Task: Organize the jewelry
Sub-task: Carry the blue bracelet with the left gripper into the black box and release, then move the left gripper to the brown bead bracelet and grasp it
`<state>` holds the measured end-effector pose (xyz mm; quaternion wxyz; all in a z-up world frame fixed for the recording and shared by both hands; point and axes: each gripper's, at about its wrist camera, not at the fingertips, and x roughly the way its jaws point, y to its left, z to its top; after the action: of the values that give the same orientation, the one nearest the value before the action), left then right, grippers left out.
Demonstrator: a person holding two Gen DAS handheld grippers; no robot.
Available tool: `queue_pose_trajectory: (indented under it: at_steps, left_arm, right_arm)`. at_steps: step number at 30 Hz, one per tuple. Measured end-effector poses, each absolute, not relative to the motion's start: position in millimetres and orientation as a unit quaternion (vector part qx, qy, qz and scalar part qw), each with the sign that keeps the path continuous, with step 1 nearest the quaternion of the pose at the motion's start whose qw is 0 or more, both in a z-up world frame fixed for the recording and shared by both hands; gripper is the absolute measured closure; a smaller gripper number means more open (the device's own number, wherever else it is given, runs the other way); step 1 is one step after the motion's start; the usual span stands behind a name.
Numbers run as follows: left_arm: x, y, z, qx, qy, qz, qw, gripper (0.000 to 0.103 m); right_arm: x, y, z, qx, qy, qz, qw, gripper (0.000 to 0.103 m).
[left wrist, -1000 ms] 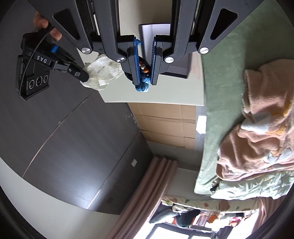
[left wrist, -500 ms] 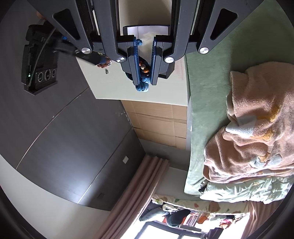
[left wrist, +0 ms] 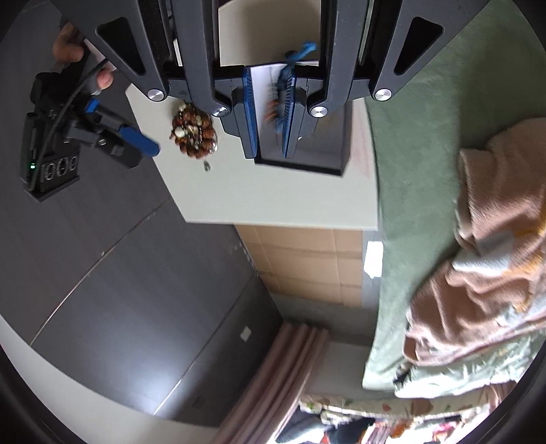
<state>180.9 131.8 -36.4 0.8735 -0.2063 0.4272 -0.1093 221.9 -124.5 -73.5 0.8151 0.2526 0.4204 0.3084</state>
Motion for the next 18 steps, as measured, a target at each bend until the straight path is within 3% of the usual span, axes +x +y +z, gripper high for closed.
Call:
queue_pose_trajectory:
  at_steps: [1, 2, 4, 18]
  left_arm:
    - [183.2, 130.2, -39.3, -0.206, 0.436, -0.108, 0.869, 0.081]
    - [184.4, 129.4, -40.7, -0.205, 0.441, -0.105, 0.868, 0.066]
    - [184.4, 129.4, -41.6, -0.21, 0.437, -0.102, 0.869, 0.047]
    - [198.7, 82.2, -40.1, -0.174, 0.436, -0.127, 0.874, 0.045]
  right_arm:
    - [220.6, -129.0, -72.0, 0.253, 0.417, 0.308, 0.817, 0.023]
    - [219.6, -133.8, -70.5, 0.254, 0.413, 0.307, 0.819, 0.023]
    - [218.5, -144.4, -68.7, 0.257, 0.41, 0.301, 0.822, 0.023]
    - [222.3, -214.2, -76.8, 0.266, 0.425, 0.231, 0.834, 0.023]
